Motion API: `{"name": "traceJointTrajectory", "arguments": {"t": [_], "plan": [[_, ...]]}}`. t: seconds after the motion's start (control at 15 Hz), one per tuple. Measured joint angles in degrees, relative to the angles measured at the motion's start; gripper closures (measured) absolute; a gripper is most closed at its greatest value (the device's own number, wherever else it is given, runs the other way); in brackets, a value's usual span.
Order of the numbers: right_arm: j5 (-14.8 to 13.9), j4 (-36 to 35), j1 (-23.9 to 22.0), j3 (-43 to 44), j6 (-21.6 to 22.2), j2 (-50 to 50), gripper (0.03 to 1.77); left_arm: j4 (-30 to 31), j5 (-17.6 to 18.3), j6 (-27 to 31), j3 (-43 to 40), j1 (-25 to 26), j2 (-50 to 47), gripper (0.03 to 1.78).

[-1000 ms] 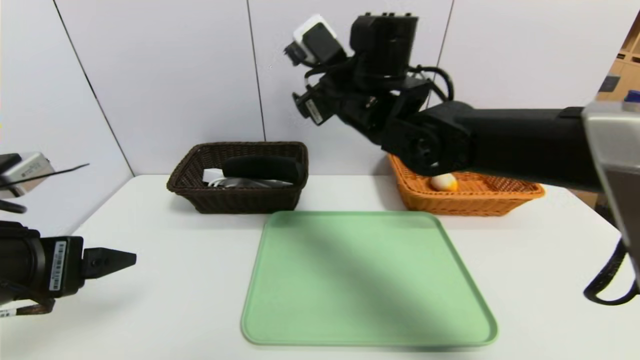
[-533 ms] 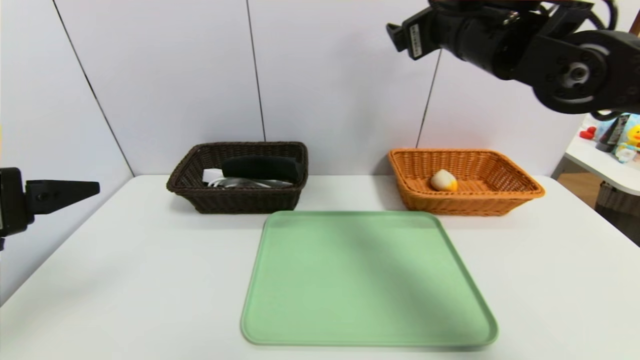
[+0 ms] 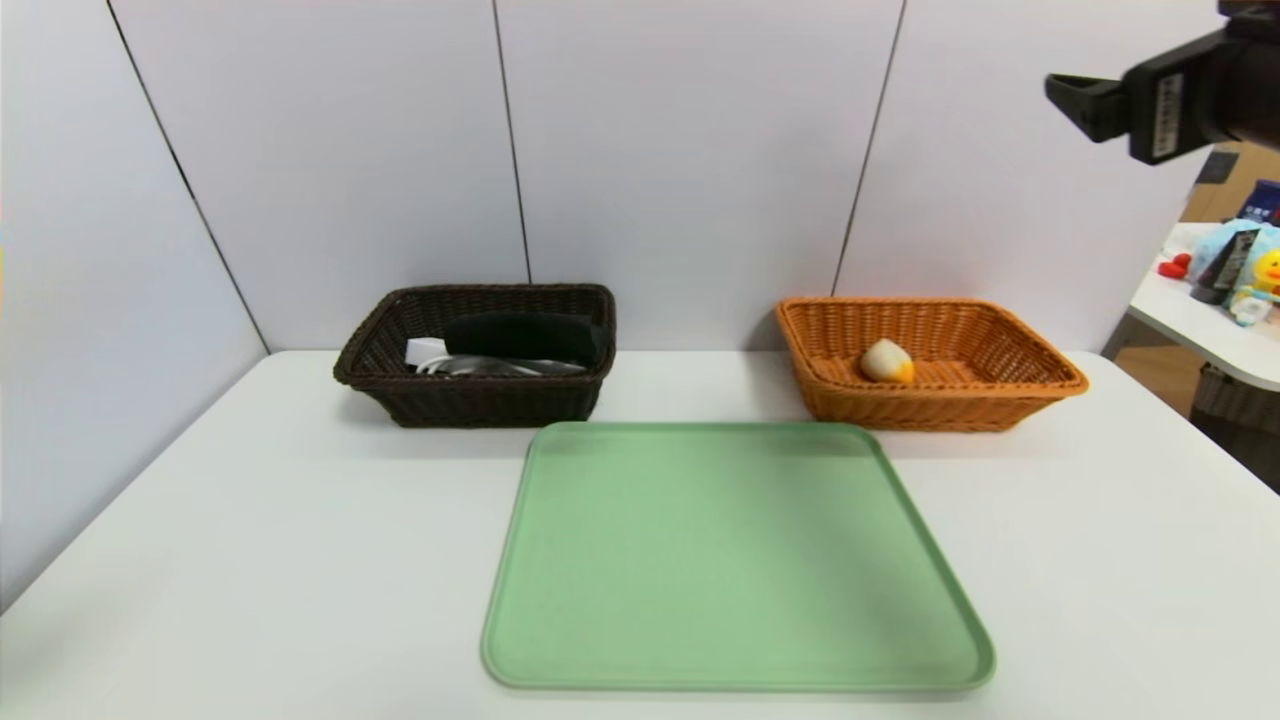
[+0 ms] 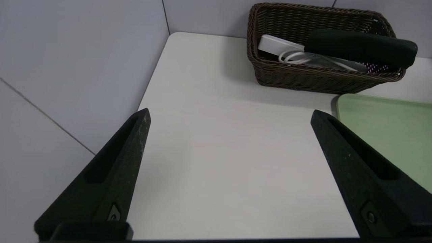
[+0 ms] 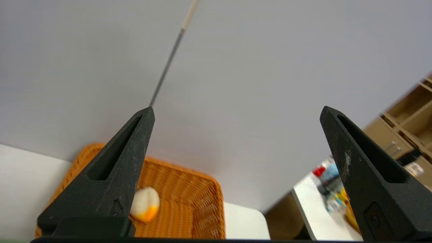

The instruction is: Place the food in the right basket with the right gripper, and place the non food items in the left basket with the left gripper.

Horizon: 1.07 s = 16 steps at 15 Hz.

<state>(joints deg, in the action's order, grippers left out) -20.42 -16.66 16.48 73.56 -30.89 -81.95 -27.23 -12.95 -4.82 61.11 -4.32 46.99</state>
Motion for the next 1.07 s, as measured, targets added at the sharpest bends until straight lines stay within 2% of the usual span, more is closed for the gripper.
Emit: {"name": "traceJointTrajectory", "arguments": {"t": [0.27,0.67,1.07], "plan": [[-1.4,0.0,-4.7,-12.6,0.5,14.0,0.11,-0.2,-0.4,-0.2,-1.4,0.8,-6.4,0.12],[-1.8,0.7,-9.1,-25.5,1.2,32.0,0.11,-0.2,0.3,-0.2,-6.7,0.9,-16.7,0.12],[-1.5,12.1,-15.8,-30.9,6.3,47.7,0.11,-0.2,0.2,-0.4,-12.0,0.8,-25.3,0.12]]}}
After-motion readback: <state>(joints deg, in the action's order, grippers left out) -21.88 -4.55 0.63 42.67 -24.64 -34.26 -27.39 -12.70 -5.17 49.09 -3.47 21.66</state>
